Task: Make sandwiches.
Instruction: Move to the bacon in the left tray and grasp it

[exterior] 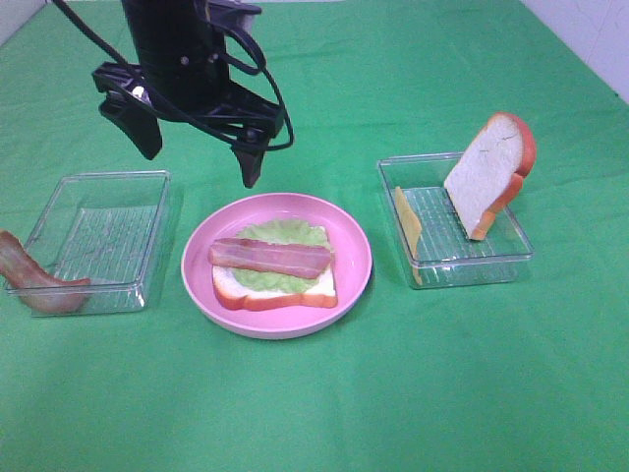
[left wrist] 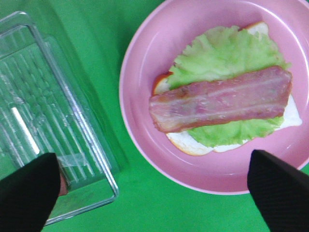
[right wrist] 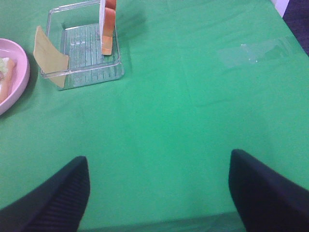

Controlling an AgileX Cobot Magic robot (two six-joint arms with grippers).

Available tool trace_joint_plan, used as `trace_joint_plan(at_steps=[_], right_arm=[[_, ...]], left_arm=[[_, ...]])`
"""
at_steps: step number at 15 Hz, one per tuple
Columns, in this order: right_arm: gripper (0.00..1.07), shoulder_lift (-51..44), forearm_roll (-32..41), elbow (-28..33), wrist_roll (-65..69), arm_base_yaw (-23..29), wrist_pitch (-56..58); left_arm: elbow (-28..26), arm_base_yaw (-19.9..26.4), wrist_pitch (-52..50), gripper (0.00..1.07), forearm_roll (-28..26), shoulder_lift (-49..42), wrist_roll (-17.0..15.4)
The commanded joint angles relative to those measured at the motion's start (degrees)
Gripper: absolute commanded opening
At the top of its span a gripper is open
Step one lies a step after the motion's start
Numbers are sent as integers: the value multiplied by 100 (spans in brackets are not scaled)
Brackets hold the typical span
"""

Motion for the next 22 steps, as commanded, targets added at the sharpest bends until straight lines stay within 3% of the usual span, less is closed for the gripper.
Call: trace_joint_plan(at_steps=[1, 4, 9, 14, 17, 22], right_arm=[[77, -172, 17, 11, -46, -17, -23], [77, -166, 17, 11, -46, -17, -23], [77, -166, 17, 11, -46, -17, -23], [77, -166, 17, 11, -46, -17, -23], [77, -166, 17, 11, -46, -17, -23], [77, -166, 17, 11, -46, -17, -23]], left_arm=[[29, 447, 636, 101, -384, -367, 350], [201, 1054, 636, 101, -481, -573, 527], [1427, 2378, 647, 101, -590, -808, 871], [1811, 2905, 647, 101, -625, -808, 1134], [2137, 2934, 241, 101, -665, -802, 1232], [2160, 2934, -126, 100, -831, -498, 1318]])
